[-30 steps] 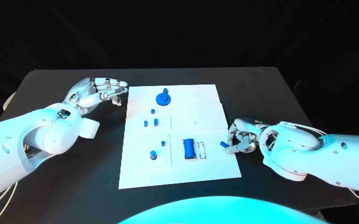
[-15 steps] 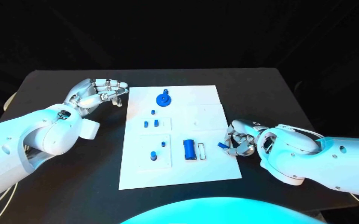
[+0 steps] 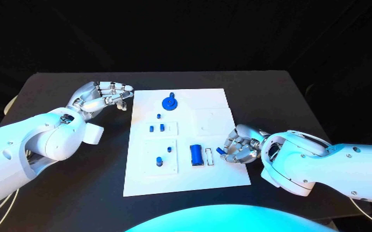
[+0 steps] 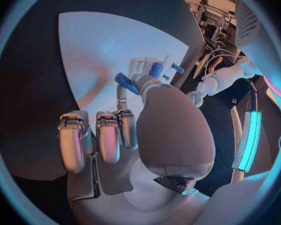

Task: Assemble the parts on the task board

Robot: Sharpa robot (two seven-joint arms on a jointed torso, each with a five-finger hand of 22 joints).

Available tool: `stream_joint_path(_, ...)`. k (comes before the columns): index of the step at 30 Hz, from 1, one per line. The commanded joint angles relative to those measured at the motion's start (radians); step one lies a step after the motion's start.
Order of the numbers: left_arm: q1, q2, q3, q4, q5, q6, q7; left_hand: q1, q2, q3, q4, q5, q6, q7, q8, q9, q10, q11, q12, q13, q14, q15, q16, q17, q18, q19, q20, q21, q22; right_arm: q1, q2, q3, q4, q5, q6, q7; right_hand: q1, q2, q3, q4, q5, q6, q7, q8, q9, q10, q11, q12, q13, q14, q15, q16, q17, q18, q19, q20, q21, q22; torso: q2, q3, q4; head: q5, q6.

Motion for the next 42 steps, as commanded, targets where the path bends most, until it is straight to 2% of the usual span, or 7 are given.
stream_joint_path(1,-0.001,0.002,0.0,0.004,0.005,0.016,0.005,0.0,0.008,-0.001,-0.002,0.005,0.006,-0.002,0.005,-0.001,-0.006,0.001,0.005,0.001,-0.004,0.0,-0.002,-0.001,0.015,-0.007,0.002,-0.005,-0.001,0.002,0.011,-0.001,0.001,0.16,-0.041,0.014,-0.018,0.0,0.077,-0.07,-0.003,-0.006,-0.003,0.006,0.003,0.068,-0.001,-0.003,0.21,0.104,-0.004,0.003,0.263,-0.014,0.105,-0.001,0.005,0.263,0.0,0.0001,0.0006,-0.001,0.0)
stream_joint_path(11,-0.001,0.0,0.0,0.004,0.004,0.018,0.004,0.0,0.008,-0.001,-0.002,0.005,0.007,-0.003,0.006,-0.001,-0.006,0.001,0.005,0.001,-0.004,0.0,-0.002,-0.001,0.015,-0.007,0.002,-0.005,-0.001,0.0,0.059,-0.001,-0.035,0.187,-0.019,0.012,-0.065,-0.006,0.074,-0.058,-0.017,-0.01,0.0,0.003,0.003,0.068,0.002,-0.005,0.21,0.104,-0.002,0.003,0.263,-0.014,0.105,0.001,0.005,0.263,0.002,-0.0003,0.001,0.002,-0.003)
stream_joint_path(14,-0.001,0.0,0.0,0.005,0.003,0.02,0.004,0.0,0.008,-0.001,-0.002,0.005,0.007,-0.003,0.006,-0.001,-0.006,0.001,0.005,0.001,-0.004,0.0,-0.002,-0.001,0.015,-0.007,0.002,-0.005,-0.001,-0.005,0.073,-0.001,-0.044,0.185,-0.011,0.008,-0.081,-0.009,0.066,-0.055,0.007,-0.009,0.0,0.004,0.004,0.067,0.002,-0.006,0.209,0.104,-0.001,0.003,0.263,-0.014,0.105,0.001,0.005,0.263,0.001,-0.0004,0.0003,0.004,-0.003)
stream_joint_path(18,-0.001,0.0,0.0,0.005,0.003,0.022,0.003,0.0,0.008,-0.001,-0.002,0.005,0.007,-0.003,0.006,-0.001,-0.006,0.001,0.005,0.001,-0.004,0.0,-0.002,-0.001,0.015,-0.007,0.002,-0.005,-0.001,-0.008,0.087,-0.001,-0.052,0.175,-0.012,0.004,-0.125,-0.008,0.036,-0.036,-0.068,-0.007,0.001,0.001,0.003,0.068,0.004,-0.006,0.21,0.104,0.0,0.003,0.263,-0.014,0.105,0.003,0.005,0.263,0.001,0.0003,0.0005,0.005,-0.004)
stream_joint_path(23,-0.001,0.0,0.0,0.005,0.003,0.024,0.001,0.0,0.008,-0.001,-0.002,0.005,0.007,-0.003,0.006,-0.001,-0.006,0.001,0.005,0.001,-0.004,0.0,-0.002,-0.001,0.015,-0.007,0.002,-0.005,-0.001,-0.01,0.104,-0.001,-0.062,0.16,-0.018,0.002,-0.16,-0.005,0.013,-0.02,-0.102,-0.004,0.003,-0.001,0.002,0.069,0.006,-0.005,0.211,0.104,0.001,0.003,0.263,-0.014,0.105,0.004,0.005,0.263,0.001,0.0001,0.0003,0.005,-0.004)
stream_joint_path(32,-0.001,-0.001,0.0,0.006,0.003,0.026,-0.001,-0.001,0.009,-0.001,-0.002,0.005,0.009,-0.002,0.007,-0.001,-0.007,0.001,0.006,0.001,-0.005,0.0,-0.002,-0.001,0.015,-0.006,0.002,-0.005,-0.002,-0.011,0.117,-0.001,-0.075,0.148,-0.019,0.001,-0.205,0.011,-0.018,-0.018,-0.085,0.0,0.003,-0.004,-0.001,0.07,0.006,-0.003,0.212,0.104,0.002,0.003,0.263,-0.014,0.105,0.004,0.005,0.263,0.0,0.0,0.0008,0.007,-0.004)
stream_joint_path(42,-0.001,0.0,0.0,0.006,0.003,0.034,-0.006,-0.005,0.013,-0.001,0.003,0.006,0.009,-0.002,0.008,-0.002,-0.008,0.001,0.007,0.001,-0.005,0.001,-0.001,-0.001,0.014,-0.006,0.002,-0.006,-0.002,-0.011,0.121,-0.001,-0.083,0.143,0.02,-0.016,-0.247,0.027,-0.042,-0.018,-0.082,0.0,0.004,-0.008,-0.003,0.067,0.007,-0.011,0.209,0.104,0.003,0.003,0.263,-0.014,0.105,0.005,0.005,0.263,0.001,0.0003,0.0002,0.008,-0.005)
